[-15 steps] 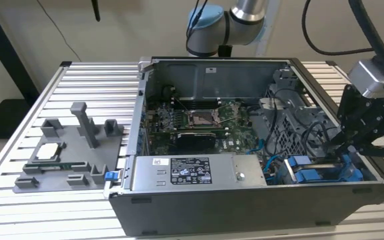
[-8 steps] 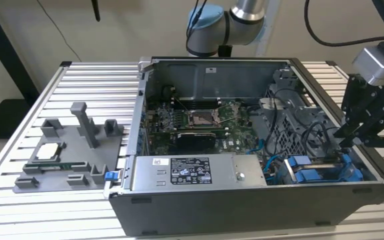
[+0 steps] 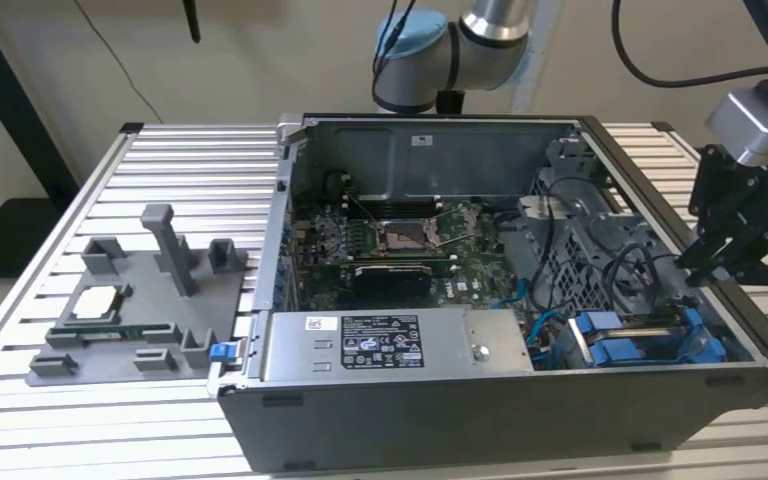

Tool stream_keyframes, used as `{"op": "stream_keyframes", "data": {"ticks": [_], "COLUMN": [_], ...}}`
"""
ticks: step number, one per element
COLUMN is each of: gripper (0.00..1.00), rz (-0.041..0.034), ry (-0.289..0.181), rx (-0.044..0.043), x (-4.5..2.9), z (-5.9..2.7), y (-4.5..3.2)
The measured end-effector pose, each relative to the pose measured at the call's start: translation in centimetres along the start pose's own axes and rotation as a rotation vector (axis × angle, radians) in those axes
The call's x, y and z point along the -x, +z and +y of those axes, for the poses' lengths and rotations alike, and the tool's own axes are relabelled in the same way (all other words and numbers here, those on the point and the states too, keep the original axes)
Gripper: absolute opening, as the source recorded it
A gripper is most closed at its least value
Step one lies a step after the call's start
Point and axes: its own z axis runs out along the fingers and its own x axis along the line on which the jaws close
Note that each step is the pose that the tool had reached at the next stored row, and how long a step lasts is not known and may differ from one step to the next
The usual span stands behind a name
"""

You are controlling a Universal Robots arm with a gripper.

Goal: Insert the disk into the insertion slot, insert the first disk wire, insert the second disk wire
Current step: 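Insert the first disk wire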

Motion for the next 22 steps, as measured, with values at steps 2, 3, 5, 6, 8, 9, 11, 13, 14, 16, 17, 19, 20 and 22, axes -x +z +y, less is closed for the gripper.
{"op": "stream_keyframes", "data": {"ticks": [2, 3, 5, 6, 8, 9, 11, 13, 14, 16, 17, 19, 20, 22], "gripper": [1.00, 1.00, 1.00, 1.00, 1.00, 0.00, 0.00, 0.00, 0.00, 0.00, 0.00, 0.00, 0.00, 0.00], "rz": [-0.0014, -0.0023, -0.0036, -0.0039, -0.0043, -0.0044, -0.0052, -0.0059, -0.0062, -0.0063, -0.0071, -0.0087, -0.0092, -0.0098], "ry": [0.000, 0.000, 0.000, 0.000, 0.000, 0.000, 0.000, 0.000, 0.000, 0.000, 0.000, 0.002, 0.002, 0.003], "rx": [-0.0008, -0.0010, -0.0011, -0.0011, -0.0012, -0.0012, -0.0011, -0.0012, -0.0012, -0.0012, -0.0013, -0.0014, -0.0016, -0.0017], "x": [0.06, 0.08, 0.10, 0.10, 0.08, 0.07, 0.06, 0.05, 0.04, 0.04, 0.04, 0.11, 0.15, 0.18], "z": [-0.30, -0.46, -0.68, -0.73, -0.77, -0.77, -0.80, -0.80, -0.80, -0.80, -0.80, -0.73, -0.65, -0.61], "y": [0.00, 0.01, 0.03, 0.06, 0.13, 0.17, 0.29, 0.36, 0.39, 0.41, 0.37, -0.07, -0.32, -0.53]}}
